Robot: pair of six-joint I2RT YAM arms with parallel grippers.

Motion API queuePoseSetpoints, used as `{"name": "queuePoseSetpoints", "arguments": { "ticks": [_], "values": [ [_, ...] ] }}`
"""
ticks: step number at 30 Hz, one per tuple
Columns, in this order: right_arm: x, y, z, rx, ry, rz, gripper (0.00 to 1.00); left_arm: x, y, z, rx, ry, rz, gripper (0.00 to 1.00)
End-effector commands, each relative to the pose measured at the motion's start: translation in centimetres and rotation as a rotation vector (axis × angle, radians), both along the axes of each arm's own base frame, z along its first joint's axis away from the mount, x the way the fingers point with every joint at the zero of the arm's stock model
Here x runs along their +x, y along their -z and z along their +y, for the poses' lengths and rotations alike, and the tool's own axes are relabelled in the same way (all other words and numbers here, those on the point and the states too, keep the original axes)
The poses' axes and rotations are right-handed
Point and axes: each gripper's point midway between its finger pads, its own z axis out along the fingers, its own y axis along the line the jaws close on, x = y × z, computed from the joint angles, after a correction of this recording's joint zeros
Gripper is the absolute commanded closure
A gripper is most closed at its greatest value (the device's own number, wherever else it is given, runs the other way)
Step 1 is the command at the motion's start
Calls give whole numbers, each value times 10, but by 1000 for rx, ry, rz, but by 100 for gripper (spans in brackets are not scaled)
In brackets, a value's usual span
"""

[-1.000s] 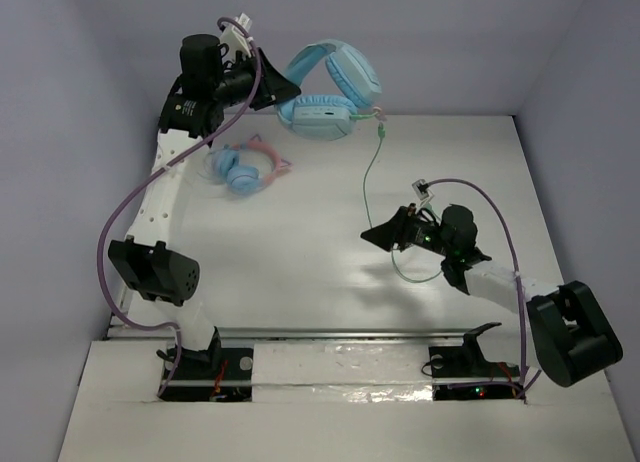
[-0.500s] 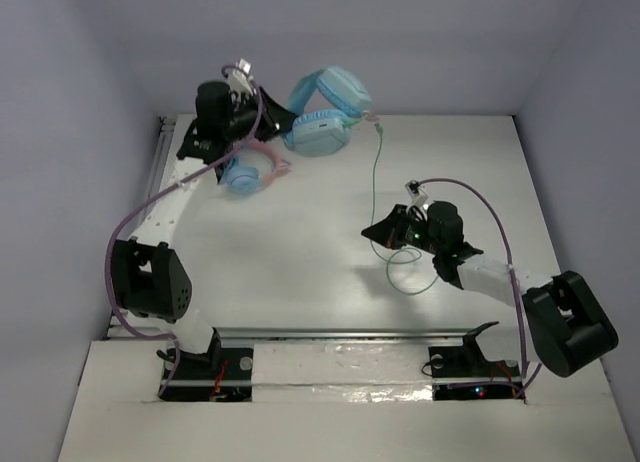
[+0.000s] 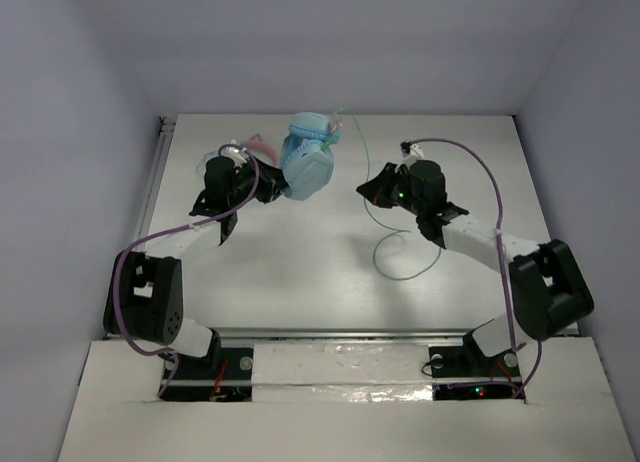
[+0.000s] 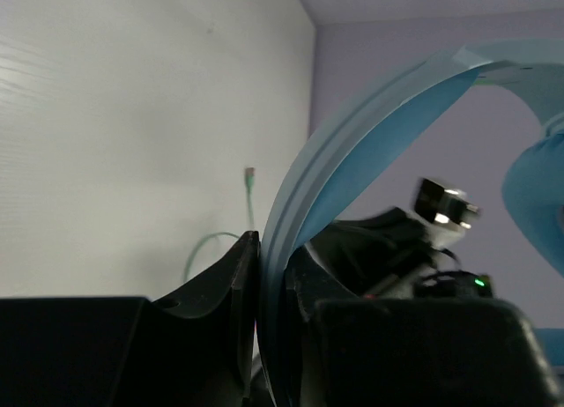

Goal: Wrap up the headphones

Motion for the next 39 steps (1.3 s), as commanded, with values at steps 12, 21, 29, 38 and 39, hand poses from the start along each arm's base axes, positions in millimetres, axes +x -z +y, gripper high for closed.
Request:
{"name": "queuePoseSetpoints", "arguments": {
  "ticks": [12, 21, 29, 38, 39],
  "values": [
    [15, -22, 19, -73, 13, -81, 100, -34, -85, -87, -322, 296, -206, 100],
    [11, -6, 24, -57, 4, -43, 100, -27, -94, -73, -295, 179, -231, 100],
    [-38, 39, 33, -89, -33, 63, 100, 10, -99, -23, 10, -225, -301, 100],
    [-96, 27, 40, -150, -70, 77, 100, 17, -82, 24, 270, -508, -320, 100],
    [-111, 29, 47, -181, -110, 101, 100, 19, -78, 30, 302, -549, -314, 100]
  ]
}}
